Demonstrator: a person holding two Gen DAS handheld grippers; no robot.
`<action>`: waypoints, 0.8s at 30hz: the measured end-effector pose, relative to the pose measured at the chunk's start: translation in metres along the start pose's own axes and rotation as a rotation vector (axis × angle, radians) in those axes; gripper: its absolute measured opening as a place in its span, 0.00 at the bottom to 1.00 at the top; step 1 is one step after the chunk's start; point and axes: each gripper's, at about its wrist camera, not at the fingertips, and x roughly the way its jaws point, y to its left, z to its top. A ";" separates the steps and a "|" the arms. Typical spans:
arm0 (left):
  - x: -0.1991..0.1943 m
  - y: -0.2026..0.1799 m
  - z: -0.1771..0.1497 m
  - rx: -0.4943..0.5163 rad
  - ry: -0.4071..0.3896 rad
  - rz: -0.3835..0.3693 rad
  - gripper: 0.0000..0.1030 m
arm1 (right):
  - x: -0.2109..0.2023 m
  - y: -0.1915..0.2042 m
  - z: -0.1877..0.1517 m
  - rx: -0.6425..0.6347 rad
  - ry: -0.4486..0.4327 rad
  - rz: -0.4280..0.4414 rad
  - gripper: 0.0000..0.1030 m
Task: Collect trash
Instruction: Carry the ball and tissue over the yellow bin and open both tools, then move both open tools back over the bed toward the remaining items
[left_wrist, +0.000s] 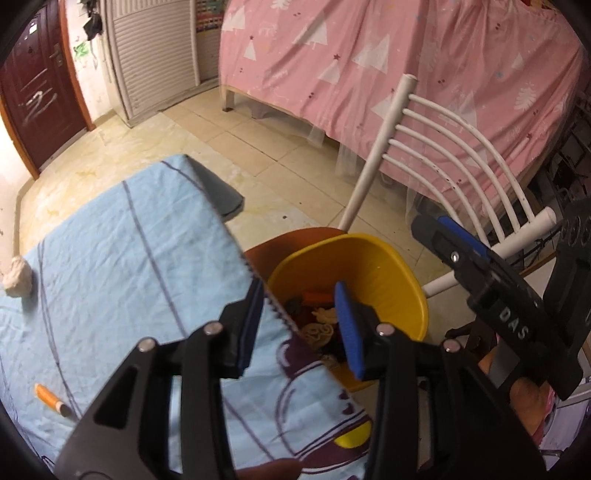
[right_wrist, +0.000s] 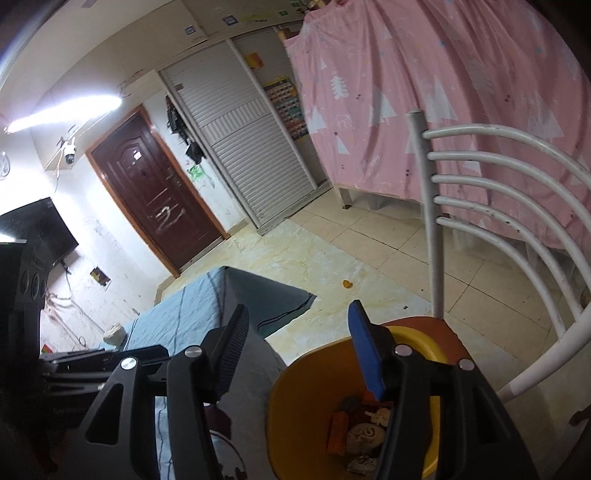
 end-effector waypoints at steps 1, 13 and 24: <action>-0.003 0.005 0.000 -0.008 -0.004 0.004 0.37 | 0.001 0.003 -0.001 -0.007 0.003 0.003 0.49; -0.036 0.078 0.002 -0.090 -0.063 0.108 0.41 | 0.034 0.068 -0.016 -0.099 0.081 0.057 0.49; -0.059 0.163 -0.010 -0.198 -0.088 0.200 0.43 | 0.062 0.141 -0.036 -0.220 0.158 0.125 0.49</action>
